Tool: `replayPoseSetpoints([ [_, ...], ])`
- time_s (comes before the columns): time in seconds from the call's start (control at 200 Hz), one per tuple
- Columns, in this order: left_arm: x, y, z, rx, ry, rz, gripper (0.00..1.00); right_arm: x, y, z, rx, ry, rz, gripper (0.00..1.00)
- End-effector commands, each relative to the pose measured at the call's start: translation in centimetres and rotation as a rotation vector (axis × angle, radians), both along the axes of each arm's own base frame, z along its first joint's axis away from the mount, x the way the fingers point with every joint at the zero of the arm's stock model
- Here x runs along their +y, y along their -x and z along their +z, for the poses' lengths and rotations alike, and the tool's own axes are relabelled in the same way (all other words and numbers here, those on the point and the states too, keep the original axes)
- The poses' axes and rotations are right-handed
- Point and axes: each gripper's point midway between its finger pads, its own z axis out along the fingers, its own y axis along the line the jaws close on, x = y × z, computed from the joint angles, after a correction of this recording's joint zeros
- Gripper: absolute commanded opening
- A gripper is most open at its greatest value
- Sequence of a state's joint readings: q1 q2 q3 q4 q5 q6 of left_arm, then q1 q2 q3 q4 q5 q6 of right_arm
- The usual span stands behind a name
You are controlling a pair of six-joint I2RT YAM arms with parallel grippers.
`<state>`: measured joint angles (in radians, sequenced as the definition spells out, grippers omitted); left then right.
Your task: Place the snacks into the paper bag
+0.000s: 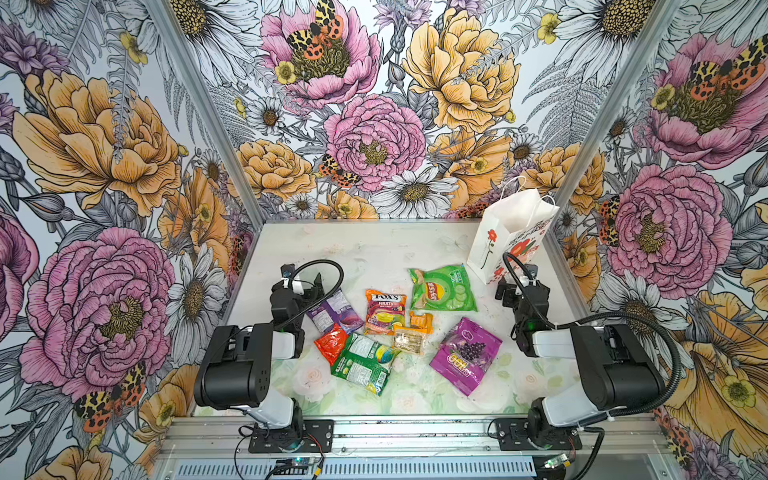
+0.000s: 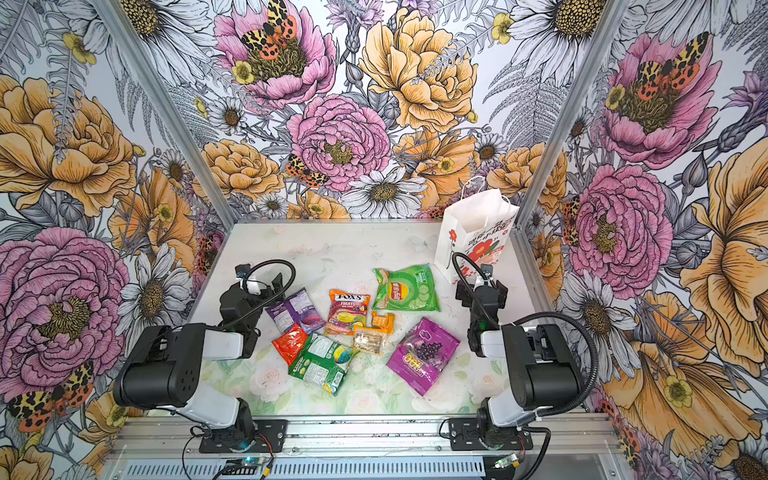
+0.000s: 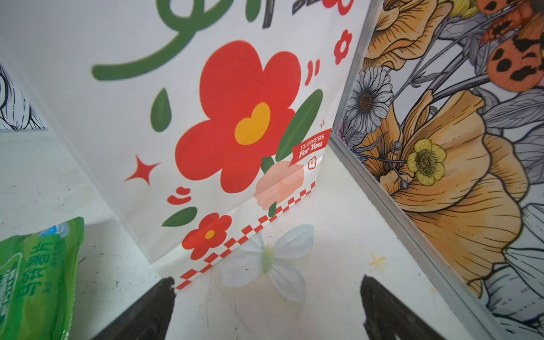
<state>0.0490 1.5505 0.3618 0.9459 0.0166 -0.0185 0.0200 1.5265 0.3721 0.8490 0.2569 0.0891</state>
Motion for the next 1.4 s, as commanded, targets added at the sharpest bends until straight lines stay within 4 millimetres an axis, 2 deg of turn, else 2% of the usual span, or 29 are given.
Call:
replayPoseSetpoints([
  [0.0, -0.12, -0.36, 0.54, -0.014, -0.009, -0.016, 0.99, -0.16, -0.49, 0.76, -0.026, -0.015, -0.002, 1.00],
  [1.391, -0.11, -0.21, 0.54, -0.022, -0.003, -0.025, 0.99, -0.16, -0.50, 0.83, -0.030, -0.018, 0.001, 1.00],
])
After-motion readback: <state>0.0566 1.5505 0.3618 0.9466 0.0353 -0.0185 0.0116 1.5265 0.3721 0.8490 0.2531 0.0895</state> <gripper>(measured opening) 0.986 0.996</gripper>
